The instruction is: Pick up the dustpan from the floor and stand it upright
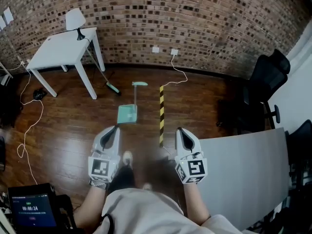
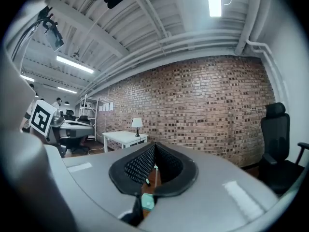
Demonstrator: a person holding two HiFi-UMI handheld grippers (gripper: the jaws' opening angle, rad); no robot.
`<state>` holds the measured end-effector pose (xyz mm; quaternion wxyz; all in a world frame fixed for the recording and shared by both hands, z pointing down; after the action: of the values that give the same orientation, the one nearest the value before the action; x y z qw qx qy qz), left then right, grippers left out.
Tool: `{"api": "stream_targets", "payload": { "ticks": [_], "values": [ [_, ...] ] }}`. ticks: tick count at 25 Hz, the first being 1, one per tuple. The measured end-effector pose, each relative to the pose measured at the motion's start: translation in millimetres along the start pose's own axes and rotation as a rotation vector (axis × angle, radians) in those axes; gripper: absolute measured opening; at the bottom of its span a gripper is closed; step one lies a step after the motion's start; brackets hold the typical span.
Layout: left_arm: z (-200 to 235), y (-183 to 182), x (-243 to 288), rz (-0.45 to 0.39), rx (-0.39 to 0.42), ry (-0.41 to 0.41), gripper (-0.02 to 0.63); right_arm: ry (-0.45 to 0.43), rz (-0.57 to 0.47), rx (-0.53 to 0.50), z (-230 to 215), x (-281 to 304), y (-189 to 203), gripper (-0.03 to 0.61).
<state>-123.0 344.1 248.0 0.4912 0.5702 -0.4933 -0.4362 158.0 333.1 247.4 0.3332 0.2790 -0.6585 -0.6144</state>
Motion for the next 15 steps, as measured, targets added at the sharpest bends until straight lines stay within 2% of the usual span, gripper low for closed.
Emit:
{"api": "stream_targets", "payload": {
  "ticks": [3, 6, 15],
  "values": [
    [1.3, 3.0, -37.7, 0.019, -0.016, -0.025, 0.0, 0.004, 0.001, 0.006, 20.8, -30.7, -2.5, 0.014],
    [1.7, 4.3, -59.8, 0.035, -0.018, -0.015, 0.0, 0.029, -0.018, 0.034, 35.3, -48.7, -5.1, 0.014],
    [9.3, 2.1, -72.8, 0.038, -0.001, 0.042, 0.001, 0.057, -0.038, 0.004, 68.5, -52.8, -18.7, 0.014]
  ]
}}
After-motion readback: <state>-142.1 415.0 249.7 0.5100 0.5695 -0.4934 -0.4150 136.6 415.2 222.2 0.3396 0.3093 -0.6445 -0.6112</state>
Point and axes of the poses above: the fingertips, and each gripper's own axes: x forward along the fingers, z to its left, y out of its underside, the point moved 7 cm from there along -x, backward along the fingers, and after that the axes turned 13 degrees about -y, right-handed, at the moved point
